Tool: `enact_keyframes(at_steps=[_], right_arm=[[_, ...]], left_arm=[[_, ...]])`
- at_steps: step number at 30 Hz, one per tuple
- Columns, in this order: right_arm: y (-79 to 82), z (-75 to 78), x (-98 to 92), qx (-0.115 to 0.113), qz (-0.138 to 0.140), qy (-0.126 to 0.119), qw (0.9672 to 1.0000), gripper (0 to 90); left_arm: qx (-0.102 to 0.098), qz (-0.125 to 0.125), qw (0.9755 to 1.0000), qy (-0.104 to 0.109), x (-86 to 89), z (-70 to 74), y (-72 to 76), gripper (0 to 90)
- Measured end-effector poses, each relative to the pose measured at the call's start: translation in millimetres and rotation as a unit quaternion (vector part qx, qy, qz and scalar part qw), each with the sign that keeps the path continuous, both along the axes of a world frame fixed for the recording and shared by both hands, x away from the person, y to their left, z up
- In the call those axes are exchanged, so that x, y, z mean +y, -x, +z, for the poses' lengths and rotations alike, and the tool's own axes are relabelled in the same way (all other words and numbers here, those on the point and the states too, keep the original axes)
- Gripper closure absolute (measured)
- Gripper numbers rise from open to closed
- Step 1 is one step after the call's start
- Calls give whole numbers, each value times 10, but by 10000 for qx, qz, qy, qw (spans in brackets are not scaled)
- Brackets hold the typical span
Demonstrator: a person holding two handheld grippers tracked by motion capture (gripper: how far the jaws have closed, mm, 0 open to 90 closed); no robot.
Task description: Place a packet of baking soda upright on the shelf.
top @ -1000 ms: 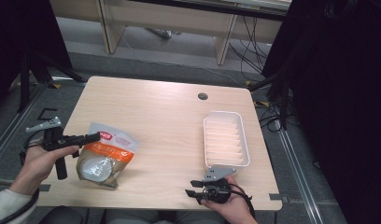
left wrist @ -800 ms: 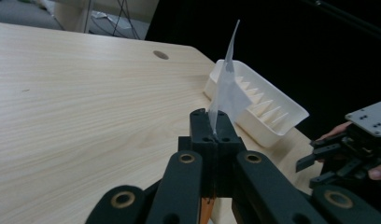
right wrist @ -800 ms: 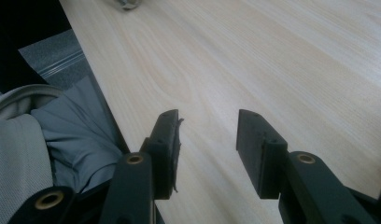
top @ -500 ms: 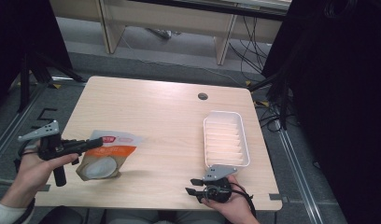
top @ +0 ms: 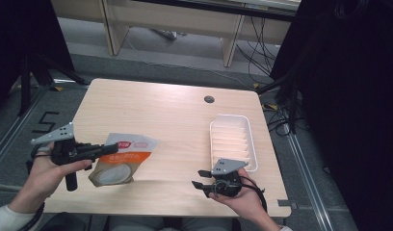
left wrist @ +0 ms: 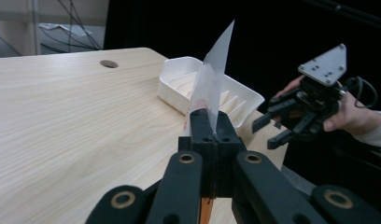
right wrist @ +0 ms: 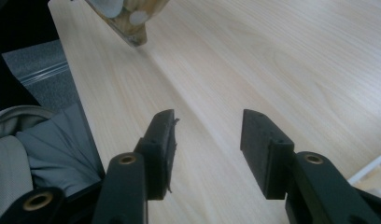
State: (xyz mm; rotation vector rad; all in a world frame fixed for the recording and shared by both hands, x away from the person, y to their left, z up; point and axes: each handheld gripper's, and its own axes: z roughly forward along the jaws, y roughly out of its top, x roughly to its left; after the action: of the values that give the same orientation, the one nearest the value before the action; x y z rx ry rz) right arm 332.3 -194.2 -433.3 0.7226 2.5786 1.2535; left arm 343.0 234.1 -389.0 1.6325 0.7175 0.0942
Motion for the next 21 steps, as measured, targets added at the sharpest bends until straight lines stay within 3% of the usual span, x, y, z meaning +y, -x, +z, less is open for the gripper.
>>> enact_keyframes(at_steps=[1,5,6,8,10,12,17,21], right_arm=[[-26,23,16,-51,117,49,9999,543],[-97,141,48,21,137,115,9998,523],[-128,151,54,-103,155,101,9998,517],[-171,208,55,-31,115,142,9998,507],[-243,263,55,-153,165,157,9996,498],[-305,311,63,-164,63,79,9998,496],[-472,475,106,-285,189,60,9994,488],[-546,608,156,-325,243,-18,9992,479]], left_arm=[[-46,-65,10000,-5,-28,14,-1,895],[-96,-247,9996,-52,-154,62,1,895],[-108,-308,9994,-68,-193,71,-2,895],[-105,-391,9992,-73,-252,80,-12,895],[-90,-475,9988,-68,-310,82,-35,895],[-9,-492,9988,-62,-368,81,-43,895],[-82,-769,9969,-143,-522,83,-74,895],[-4,-847,9963,-111,-623,103,-78,895]])
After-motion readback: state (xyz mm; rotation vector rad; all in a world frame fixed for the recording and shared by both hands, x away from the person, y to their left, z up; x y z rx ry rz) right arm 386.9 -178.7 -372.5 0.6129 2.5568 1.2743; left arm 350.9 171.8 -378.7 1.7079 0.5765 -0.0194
